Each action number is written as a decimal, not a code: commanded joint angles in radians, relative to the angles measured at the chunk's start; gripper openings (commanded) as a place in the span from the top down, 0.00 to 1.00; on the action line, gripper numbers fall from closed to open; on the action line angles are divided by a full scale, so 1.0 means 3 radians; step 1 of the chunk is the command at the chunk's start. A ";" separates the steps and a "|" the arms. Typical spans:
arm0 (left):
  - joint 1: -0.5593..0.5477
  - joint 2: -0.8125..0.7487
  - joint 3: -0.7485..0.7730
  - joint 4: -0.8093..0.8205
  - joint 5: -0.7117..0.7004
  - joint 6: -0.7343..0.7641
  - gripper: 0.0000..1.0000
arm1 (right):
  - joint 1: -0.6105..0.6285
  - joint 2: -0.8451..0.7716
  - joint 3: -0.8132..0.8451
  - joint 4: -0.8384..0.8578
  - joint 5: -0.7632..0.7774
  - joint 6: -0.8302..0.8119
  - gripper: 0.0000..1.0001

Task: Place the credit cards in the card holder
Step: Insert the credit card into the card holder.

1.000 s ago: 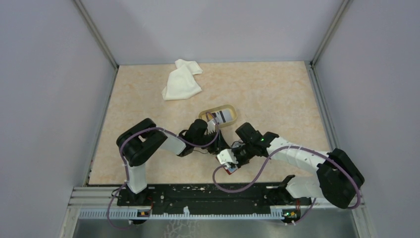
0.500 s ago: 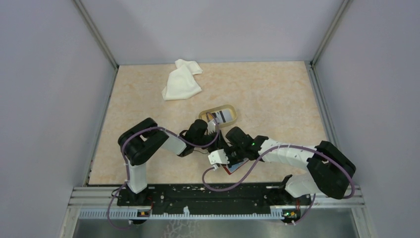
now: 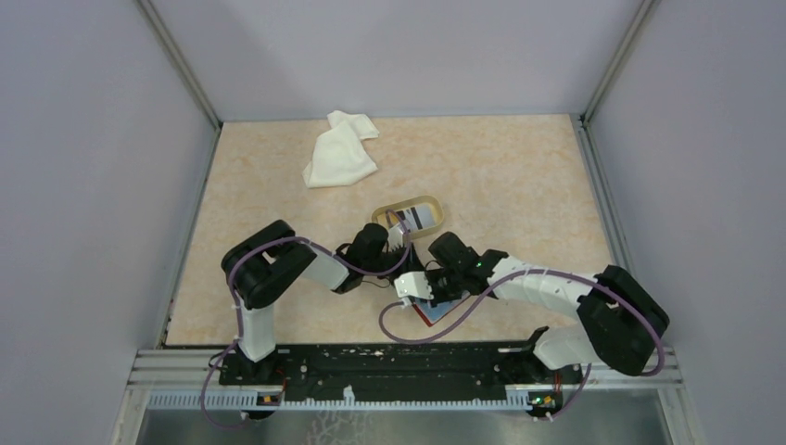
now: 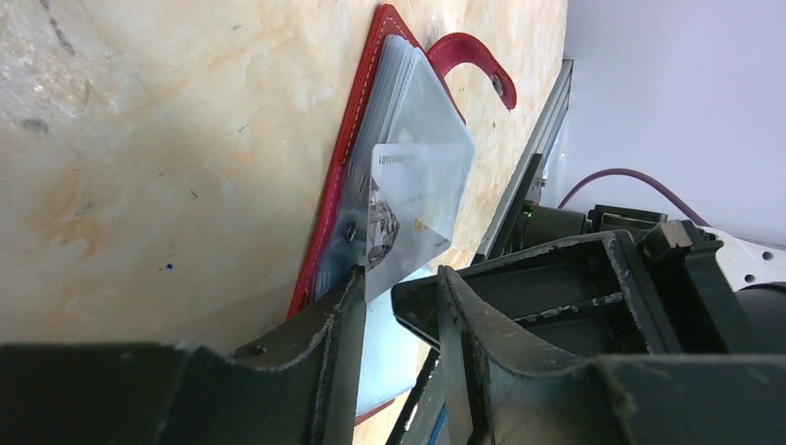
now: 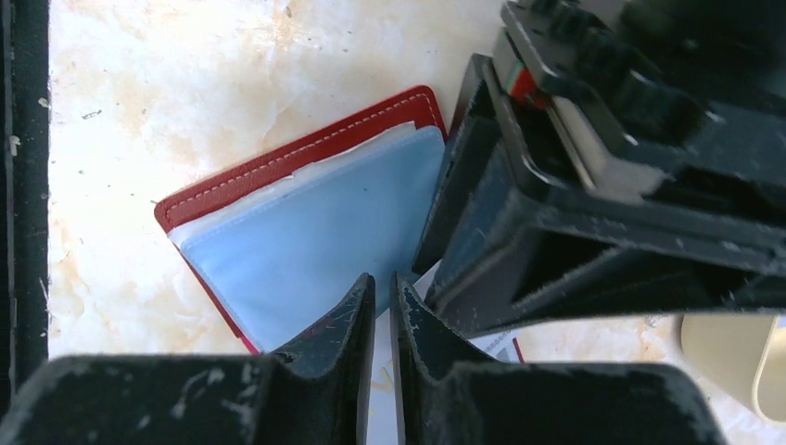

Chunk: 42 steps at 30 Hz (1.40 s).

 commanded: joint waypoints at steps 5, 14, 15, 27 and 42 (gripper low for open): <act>0.0002 -0.0005 -0.0100 0.0032 -0.0014 0.0007 0.61 | -0.0238 -0.0245 0.0251 -0.0245 -0.0650 -0.0028 0.87; 0.0005 -0.0070 -0.0239 0.0159 -0.0061 -0.0040 0.67 | -0.1051 -0.0614 0.0446 -0.0638 -0.1961 0.0072 0.81; 0.0004 -0.0078 -0.0246 0.0164 -0.0067 -0.0043 0.68 | -0.1115 -0.0627 0.0442 -0.0600 -0.1966 0.0126 0.81; 0.0001 -0.0043 -0.0091 -0.0193 0.0028 0.0151 0.96 | -0.1329 -0.0338 0.0436 -0.0175 -0.1007 0.0736 0.80; 0.0020 -0.0071 0.0287 -0.0973 0.0347 0.0543 1.00 | -0.1370 0.0149 0.0448 -0.0117 -0.0017 0.0942 0.76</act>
